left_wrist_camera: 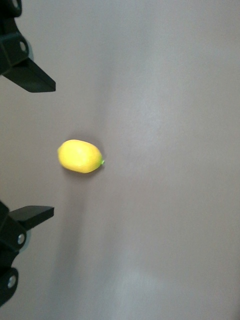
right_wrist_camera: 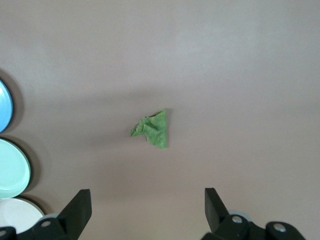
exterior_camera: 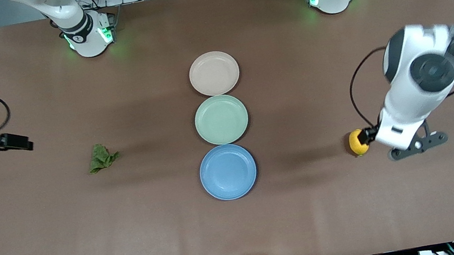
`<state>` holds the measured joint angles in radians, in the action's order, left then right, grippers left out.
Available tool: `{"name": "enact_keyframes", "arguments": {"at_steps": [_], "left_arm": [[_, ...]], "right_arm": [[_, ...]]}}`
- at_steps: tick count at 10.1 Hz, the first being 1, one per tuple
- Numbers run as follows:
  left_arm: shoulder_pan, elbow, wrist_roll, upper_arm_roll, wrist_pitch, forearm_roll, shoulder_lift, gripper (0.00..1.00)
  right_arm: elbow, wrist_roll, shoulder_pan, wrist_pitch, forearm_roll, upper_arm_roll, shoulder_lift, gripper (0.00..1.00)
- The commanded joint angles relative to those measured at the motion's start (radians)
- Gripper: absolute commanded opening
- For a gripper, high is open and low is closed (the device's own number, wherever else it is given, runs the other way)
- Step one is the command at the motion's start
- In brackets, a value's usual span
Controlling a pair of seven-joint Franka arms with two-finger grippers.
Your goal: Pick lemon and lettuce from blue and beige plates
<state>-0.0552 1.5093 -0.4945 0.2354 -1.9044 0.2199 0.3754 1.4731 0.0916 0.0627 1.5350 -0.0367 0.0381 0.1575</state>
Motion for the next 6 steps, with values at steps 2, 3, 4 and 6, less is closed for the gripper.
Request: {"name": "enact_keyframes", "arguments": {"at_steps": [2,3,4,6], "left_arm": [[0.002,0.008,0.031,0.008,0.109,-0.105,-0.136,1.0],[0.0,0.008,0.031,0.008,0.131,-0.115,-0.16,1.0],[0.008,0.008,0.033,0.008,0.149,-0.128,-0.191,1.0],[0.049,0.008,0.086,0.008,0.195,-0.213,-0.248,1.0]], "right_arm": [[0.022,0.007,0.014,-0.015,0.008,0.0,-0.11,1.0],[0.023,0.008,0.008,-0.016,0.006,0.002,-0.122,1.0],[0.027,0.002,0.008,-0.016,0.006,0.0,-0.13,1.0],[0.061,-0.027,0.003,0.042,0.006,0.0,-0.131,1.0]]}}
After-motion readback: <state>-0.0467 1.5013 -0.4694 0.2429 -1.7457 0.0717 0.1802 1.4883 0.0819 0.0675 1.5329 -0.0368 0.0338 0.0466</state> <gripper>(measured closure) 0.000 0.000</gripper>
